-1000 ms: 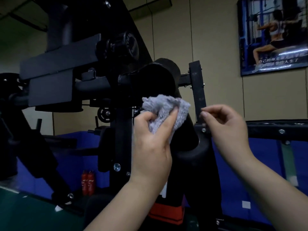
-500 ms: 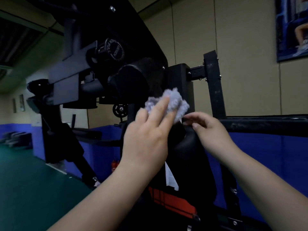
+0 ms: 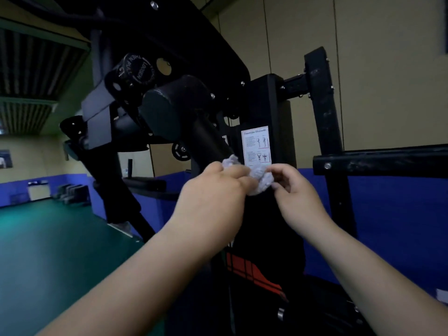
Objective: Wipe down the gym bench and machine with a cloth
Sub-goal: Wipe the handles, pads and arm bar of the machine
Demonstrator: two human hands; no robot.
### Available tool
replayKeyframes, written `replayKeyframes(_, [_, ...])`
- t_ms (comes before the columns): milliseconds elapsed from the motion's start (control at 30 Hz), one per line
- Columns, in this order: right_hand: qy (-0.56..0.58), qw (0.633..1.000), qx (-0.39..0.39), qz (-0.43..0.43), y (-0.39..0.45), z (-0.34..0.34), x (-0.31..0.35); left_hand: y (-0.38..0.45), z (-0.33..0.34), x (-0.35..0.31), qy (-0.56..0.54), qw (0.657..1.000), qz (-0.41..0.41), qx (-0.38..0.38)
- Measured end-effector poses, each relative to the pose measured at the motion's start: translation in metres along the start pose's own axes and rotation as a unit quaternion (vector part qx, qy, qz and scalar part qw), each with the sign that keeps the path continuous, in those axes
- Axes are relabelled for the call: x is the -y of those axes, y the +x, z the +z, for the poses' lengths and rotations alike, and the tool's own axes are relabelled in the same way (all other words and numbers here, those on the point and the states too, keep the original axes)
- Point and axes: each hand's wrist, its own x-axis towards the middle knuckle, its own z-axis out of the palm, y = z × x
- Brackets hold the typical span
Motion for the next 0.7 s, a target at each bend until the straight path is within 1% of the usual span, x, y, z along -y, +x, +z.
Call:
replayKeyframes(67, [-0.006,1.000,0.000,-0.002,-0.003,-0.002,0.007,-0.014,-0.005,0.012,-0.056,0.998,0.000,-0.018])
replayKeyframes(133, [-0.003,1.000,-0.015,-0.020,-0.007,-0.006,0.019,-0.023,-0.007,0.020,-0.154,0.986,-0.008,-0.061])
replayKeyframes(200, [0.015,0.999,-0.021,-0.042,-0.014,-0.006,0.038,-0.019,-0.011,0.017,-0.245,0.958,-0.025,-0.143])
replayKeyframes(267, [0.079,0.995,-0.003,-0.061,-0.023,0.000,0.057,-0.006,-0.018,0.004,-0.311,0.927,-0.078,-0.195])
replayKeyframes(333, [0.181,0.982,0.025,-0.056,-0.029,0.009,0.070,0.008,-0.019,-0.012,-0.356,0.903,-0.121,-0.210])
replayKeyframes(400, [0.254,0.966,0.024,-0.030,-0.026,0.015,0.072,0.016,-0.019,-0.025,-0.382,0.894,-0.121,-0.202])
replayKeyframes(433, [0.277,0.961,0.017,-0.017,-0.021,0.017,0.073,0.018,-0.019,-0.027,-0.390,0.896,-0.104,-0.186])
replayKeyframes(500, [0.297,0.955,0.005,-0.007,-0.007,0.016,0.073,0.020,-0.020,-0.024,-0.374,0.914,-0.063,-0.141])
replayKeyframes(533, [0.280,0.960,-0.007,-0.012,0.002,0.015,0.071,0.019,-0.021,-0.017,-0.340,0.930,-0.056,-0.125])
replayKeyframes(567, [0.250,0.968,-0.023,-0.024,0.010,0.013,0.070,0.019,-0.024,-0.010,-0.286,0.949,-0.054,-0.124])
replayKeyframes(633, [0.190,0.978,-0.049,-0.065,0.030,0.009,0.068,0.021,-0.032,0.009,-0.156,0.972,-0.049,-0.167])
replayKeyframes(700, [0.130,0.981,-0.052,-0.134,0.051,0.009,0.067,0.025,-0.047,0.027,-0.048,0.974,-0.064,-0.211])
